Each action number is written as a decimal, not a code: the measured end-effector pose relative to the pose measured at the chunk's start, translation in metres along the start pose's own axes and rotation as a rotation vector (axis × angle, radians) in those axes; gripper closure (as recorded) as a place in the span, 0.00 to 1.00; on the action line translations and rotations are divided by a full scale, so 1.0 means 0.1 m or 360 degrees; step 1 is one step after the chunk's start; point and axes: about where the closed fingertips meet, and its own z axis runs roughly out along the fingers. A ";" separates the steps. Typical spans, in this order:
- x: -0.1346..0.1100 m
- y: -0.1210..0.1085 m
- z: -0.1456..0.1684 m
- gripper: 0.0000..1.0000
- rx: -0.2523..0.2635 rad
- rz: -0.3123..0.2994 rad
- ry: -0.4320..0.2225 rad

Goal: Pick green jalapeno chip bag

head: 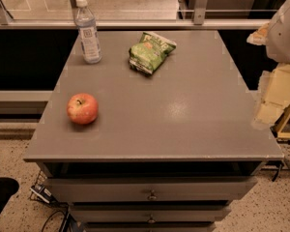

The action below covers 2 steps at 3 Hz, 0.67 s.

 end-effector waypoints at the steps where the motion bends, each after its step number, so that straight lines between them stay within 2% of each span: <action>1: 0.00 0.00 0.00 0.00 0.0000 0.0000 0.0000; 2: -0.13 -0.42 0.14 0.00 0.0038 0.0133 -0.0059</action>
Offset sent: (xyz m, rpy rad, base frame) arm 0.0902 0.0011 -0.0019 0.1035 -0.0238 -0.1546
